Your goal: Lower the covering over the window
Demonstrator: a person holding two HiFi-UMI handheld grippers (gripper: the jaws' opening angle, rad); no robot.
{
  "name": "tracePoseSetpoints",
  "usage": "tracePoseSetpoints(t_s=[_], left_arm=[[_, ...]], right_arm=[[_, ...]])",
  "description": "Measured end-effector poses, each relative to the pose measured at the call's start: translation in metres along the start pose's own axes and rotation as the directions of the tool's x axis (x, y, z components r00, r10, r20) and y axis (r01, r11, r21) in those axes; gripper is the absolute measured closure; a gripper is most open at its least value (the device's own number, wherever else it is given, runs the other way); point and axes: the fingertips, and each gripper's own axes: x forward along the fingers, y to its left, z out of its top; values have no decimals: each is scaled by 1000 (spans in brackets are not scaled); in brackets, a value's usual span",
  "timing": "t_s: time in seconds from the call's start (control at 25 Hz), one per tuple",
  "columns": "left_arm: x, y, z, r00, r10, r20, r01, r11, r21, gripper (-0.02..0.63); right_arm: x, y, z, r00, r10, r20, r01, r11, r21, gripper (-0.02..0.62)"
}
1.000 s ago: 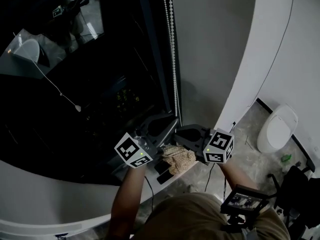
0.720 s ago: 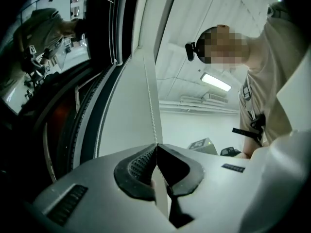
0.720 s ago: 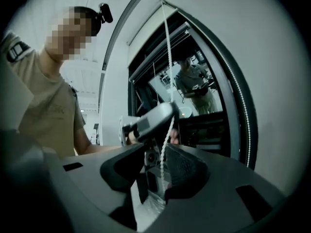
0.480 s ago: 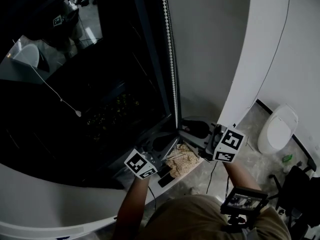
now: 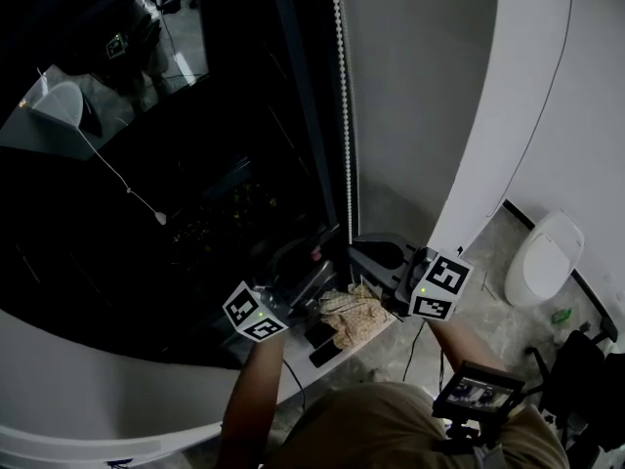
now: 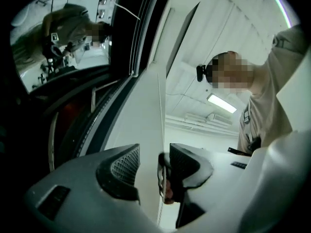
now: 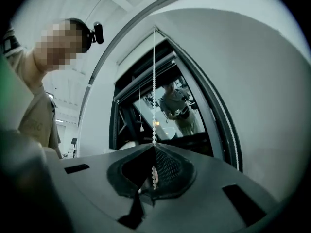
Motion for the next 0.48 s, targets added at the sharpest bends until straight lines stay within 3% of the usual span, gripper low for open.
tracePoseSetpoints(t_s=[0.08, 0.2, 0.24, 0.28, 0.4, 0.48], left_arm=[[14, -1, 20, 1000, -4, -1, 4, 998, 58, 425], [43, -7, 14, 992, 10, -122, 11, 985, 172, 425], [48, -7, 9, 988, 29, -151, 1, 980, 199, 506], [49, -6, 7, 987, 40, -158, -7, 979, 202, 583], [40, -5, 7, 993, 41, -111, -25, 989, 143, 586], [35, -1, 3, 992, 58, -113, -38, 985, 166, 586]], right_arm=[[4, 0, -31, 997, 13, -82, -12, 1000, 15, 589], [3, -2, -57, 995, 15, -100, -7, 997, 75, 589], [2, -2, -57, 995, 10, -98, -3, 998, 68, 589], [2, -1, -57, 995, 6, -104, -1, 999, 50, 589], [-2, 3, -58, 990, 45, -135, -41, 999, 30, 589], [-10, 1, -56, 988, 85, -129, -79, 996, 49, 580]])
